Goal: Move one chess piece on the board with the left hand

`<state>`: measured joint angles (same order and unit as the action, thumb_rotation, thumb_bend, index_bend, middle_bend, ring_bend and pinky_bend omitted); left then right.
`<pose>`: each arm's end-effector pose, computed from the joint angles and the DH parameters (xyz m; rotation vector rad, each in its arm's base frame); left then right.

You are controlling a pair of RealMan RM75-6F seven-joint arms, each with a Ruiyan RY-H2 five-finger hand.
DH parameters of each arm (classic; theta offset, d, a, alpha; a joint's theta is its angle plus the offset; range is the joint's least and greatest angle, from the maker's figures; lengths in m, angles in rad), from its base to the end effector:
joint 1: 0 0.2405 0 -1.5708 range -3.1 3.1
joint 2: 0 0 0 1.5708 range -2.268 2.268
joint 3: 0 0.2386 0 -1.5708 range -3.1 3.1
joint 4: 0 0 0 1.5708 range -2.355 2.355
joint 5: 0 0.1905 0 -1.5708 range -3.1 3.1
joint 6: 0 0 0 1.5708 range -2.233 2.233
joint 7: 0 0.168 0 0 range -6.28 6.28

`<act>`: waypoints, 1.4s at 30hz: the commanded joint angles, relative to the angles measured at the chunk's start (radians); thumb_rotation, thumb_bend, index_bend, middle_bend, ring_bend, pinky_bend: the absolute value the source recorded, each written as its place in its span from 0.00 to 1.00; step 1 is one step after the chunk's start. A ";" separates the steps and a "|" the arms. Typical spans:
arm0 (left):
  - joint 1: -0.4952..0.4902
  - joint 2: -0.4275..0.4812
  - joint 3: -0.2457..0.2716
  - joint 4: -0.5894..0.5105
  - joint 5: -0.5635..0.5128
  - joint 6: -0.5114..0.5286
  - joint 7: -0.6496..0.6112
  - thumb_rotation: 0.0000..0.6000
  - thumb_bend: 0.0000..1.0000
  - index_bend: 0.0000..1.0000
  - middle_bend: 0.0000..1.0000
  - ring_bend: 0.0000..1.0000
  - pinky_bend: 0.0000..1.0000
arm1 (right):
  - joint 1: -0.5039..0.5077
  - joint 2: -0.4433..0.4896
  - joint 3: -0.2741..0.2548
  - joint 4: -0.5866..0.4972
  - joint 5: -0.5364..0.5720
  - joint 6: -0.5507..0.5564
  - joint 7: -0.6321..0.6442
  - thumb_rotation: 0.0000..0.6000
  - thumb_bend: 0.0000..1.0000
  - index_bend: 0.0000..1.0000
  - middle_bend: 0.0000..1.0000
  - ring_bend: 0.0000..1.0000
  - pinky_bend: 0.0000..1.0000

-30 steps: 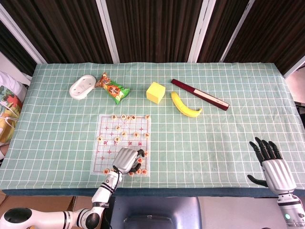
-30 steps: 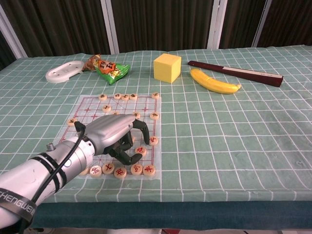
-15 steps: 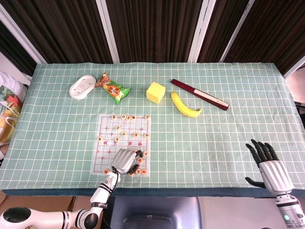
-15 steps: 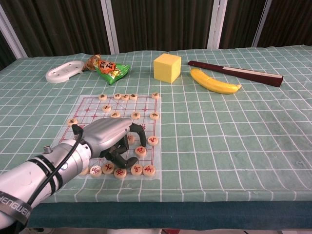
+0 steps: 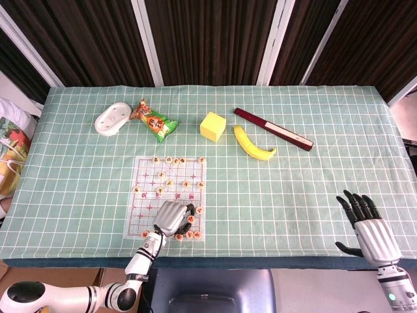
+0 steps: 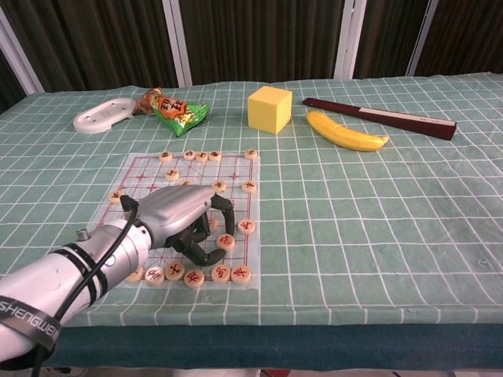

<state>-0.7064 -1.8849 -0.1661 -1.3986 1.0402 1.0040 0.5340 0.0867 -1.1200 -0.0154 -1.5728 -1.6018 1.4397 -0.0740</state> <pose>-0.0954 0.2973 -0.0986 -1.9210 -1.0695 -0.9093 -0.2881 -0.1888 0.1485 1.5690 -0.8500 0.8023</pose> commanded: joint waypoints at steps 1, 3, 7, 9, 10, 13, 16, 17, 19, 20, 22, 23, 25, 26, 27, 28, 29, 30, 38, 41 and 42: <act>-0.002 0.003 0.000 -0.005 -0.006 -0.001 0.004 1.00 0.35 0.59 1.00 1.00 1.00 | 0.000 -0.001 -0.001 -0.001 0.000 -0.001 -0.004 1.00 0.19 0.00 0.00 0.00 0.00; -0.003 0.009 -0.002 -0.016 -0.006 0.002 0.006 1.00 0.35 0.59 1.00 1.00 1.00 | 0.000 -0.002 -0.001 -0.002 0.000 -0.002 -0.006 1.00 0.19 0.00 0.00 0.00 0.00; 0.001 0.030 -0.002 -0.053 0.002 0.023 0.012 1.00 0.35 0.59 1.00 1.00 1.00 | -0.002 0.000 0.004 -0.002 0.009 0.003 -0.004 1.00 0.19 0.00 0.00 0.00 0.00; 0.002 0.038 -0.002 -0.066 0.004 0.031 0.015 1.00 0.35 0.59 1.00 1.00 1.00 | -0.005 -0.001 0.009 -0.002 0.017 0.008 -0.008 1.00 0.19 0.00 0.00 0.00 0.00; 0.003 0.045 -0.004 -0.075 0.003 0.033 0.015 1.00 0.35 0.59 1.00 1.00 1.00 | -0.005 -0.001 0.008 -0.003 0.018 0.007 -0.009 1.00 0.19 0.00 0.00 0.00 0.00; 0.008 0.064 -0.003 -0.099 0.010 0.049 0.016 1.00 0.35 0.60 1.00 1.00 1.00 | -0.005 0.002 0.004 -0.006 0.012 0.006 -0.007 1.00 0.19 0.00 0.00 0.00 0.00; 0.020 0.089 0.002 -0.107 0.020 0.068 0.009 1.00 0.35 0.60 1.00 1.00 1.00 | -0.005 0.008 0.002 -0.008 0.006 0.008 0.005 1.00 0.19 0.00 0.00 0.00 0.00; 0.025 0.099 0.005 -0.106 0.019 0.070 0.006 1.00 0.35 0.60 1.00 1.00 1.00 | -0.006 0.011 0.003 -0.008 0.006 0.010 0.009 1.00 0.19 0.00 0.00 0.00 0.00; 0.037 0.118 0.010 -0.102 0.006 0.069 -0.007 1.00 0.35 0.60 1.00 1.00 1.00 | -0.007 0.013 0.006 -0.007 0.011 0.014 0.012 1.00 0.19 0.00 0.00 0.00 0.00; 0.040 0.125 0.007 -0.097 -0.001 0.065 -0.015 1.00 0.35 0.61 1.00 1.00 1.00 | -0.007 0.013 0.007 -0.007 0.013 0.013 0.012 1.00 0.19 0.00 0.00 0.00 0.00; 0.045 0.136 0.001 -0.087 -0.014 0.054 -0.041 1.00 0.35 0.61 1.00 1.00 1.00 | -0.008 0.012 0.008 -0.006 0.013 0.016 0.010 1.00 0.19 0.00 0.00 0.00 0.00; 0.046 0.139 0.000 -0.084 -0.019 0.047 -0.053 1.00 0.35 0.61 1.00 1.00 1.00 | -0.008 0.009 0.009 -0.005 0.011 0.019 0.008 1.00 0.19 0.00 0.00 0.00 0.00; 0.047 0.144 0.003 -0.078 -0.022 0.034 -0.070 1.00 0.35 0.60 1.00 1.00 1.00 | -0.008 0.004 0.010 -0.001 0.006 0.023 0.002 1.00 0.19 0.00 0.00 0.00 0.00; 0.049 0.146 0.006 -0.078 -0.018 0.034 -0.073 1.00 0.35 0.60 1.00 1.00 1.00 | -0.008 0.002 0.009 -0.001 0.006 0.022 0.000 1.00 0.19 0.00 0.00 0.00 0.00; 0.050 0.146 0.012 -0.078 -0.014 0.033 -0.074 1.00 0.35 0.60 1.00 1.00 1.00 | -0.008 0.002 0.009 -0.001 0.007 0.022 0.000 1.00 0.19 0.00 0.00 0.00 0.00; 0.053 0.148 0.017 -0.080 -0.007 0.037 -0.078 1.00 0.35 0.60 1.00 1.00 1.00 | -0.008 0.003 0.009 -0.002 0.008 0.021 -0.001 1.00 0.19 0.00 0.00 0.00 0.00; 0.055 0.148 0.021 -0.082 -0.002 0.039 -0.081 1.00 0.35 0.60 1.00 1.00 1.00 | -0.009 0.002 0.009 -0.002 0.009 0.021 -0.001 1.00 0.19 0.00 0.00 0.00 0.00; 0.057 0.149 0.024 -0.083 0.003 0.043 -0.082 1.00 0.35 0.60 1.00 1.00 1.00 | -0.009 0.003 0.010 -0.002 0.010 0.021 0.000 1.00 0.19 0.00 0.00 0.00 0.00; 0.075 0.151 0.043 -0.076 0.020 0.054 -0.102 1.00 0.35 0.60 1.00 1.00 1.00 | -0.009 0.005 0.008 0.000 0.008 0.021 0.006 1.00 0.19 0.00 0.00 0.00 0.00; 0.079 0.150 0.047 -0.070 0.026 0.053 -0.111 1.00 0.35 0.60 1.00 1.00 1.00 | -0.010 0.004 0.008 -0.001 0.006 0.023 0.002 1.00 0.19 0.00 0.00 0.00 0.00; 0.079 0.150 0.047 -0.069 0.027 0.052 -0.112 1.00 0.35 0.60 1.00 1.00 1.00 | -0.010 0.003 0.008 0.000 0.006 0.023 0.002 1.00 0.19 0.00 0.00 0.00 0.00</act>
<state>-0.6281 -1.7349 -0.1195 -1.4687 1.0659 1.0566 0.4235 0.0768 -1.1166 -0.0078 -1.5733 -1.5961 1.4625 -0.0723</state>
